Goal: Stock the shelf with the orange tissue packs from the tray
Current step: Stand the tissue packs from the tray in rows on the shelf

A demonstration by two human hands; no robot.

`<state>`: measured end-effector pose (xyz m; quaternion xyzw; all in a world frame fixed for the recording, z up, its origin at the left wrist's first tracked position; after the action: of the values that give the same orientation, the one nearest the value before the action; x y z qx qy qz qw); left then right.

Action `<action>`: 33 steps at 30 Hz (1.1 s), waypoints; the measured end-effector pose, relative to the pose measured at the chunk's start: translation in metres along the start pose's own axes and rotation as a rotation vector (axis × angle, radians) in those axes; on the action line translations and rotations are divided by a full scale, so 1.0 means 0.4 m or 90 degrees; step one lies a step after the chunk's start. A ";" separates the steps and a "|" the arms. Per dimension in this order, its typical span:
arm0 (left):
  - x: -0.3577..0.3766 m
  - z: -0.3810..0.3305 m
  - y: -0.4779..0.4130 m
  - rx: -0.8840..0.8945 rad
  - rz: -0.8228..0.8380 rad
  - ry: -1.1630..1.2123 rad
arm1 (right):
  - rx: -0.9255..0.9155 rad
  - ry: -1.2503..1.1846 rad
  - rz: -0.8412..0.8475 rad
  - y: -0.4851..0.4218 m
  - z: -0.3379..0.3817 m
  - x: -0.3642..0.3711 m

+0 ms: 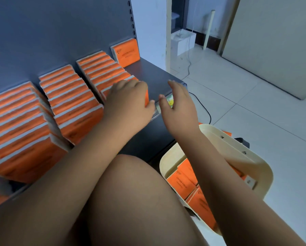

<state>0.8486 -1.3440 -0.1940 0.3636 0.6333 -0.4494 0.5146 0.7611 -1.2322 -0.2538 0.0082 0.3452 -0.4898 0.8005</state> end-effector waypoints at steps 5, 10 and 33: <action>0.087 -0.141 -0.021 0.110 0.056 0.044 | 0.054 0.041 -0.022 0.035 -0.084 -0.088; 0.171 -0.264 -0.043 0.084 0.180 0.156 | 0.122 0.086 -0.032 0.095 -0.201 -0.164; 0.800 -0.537 0.115 0.065 0.740 0.117 | 0.718 0.157 0.078 0.416 -0.687 -0.259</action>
<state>0.7553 -1.1267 -0.5018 0.7125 0.3498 -0.0902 0.6016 0.7136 -0.9683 -0.4590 0.5103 0.1204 -0.5461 0.6533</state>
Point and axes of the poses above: each hand's wrist, its own y-axis away from the middle knuckle, its own x-axis out of the palm, z = x × y, the point moved 4 cm from there along -y, towards the middle knuckle, and after that the axes turned 9 degrees about z, right-handed, at the moved point
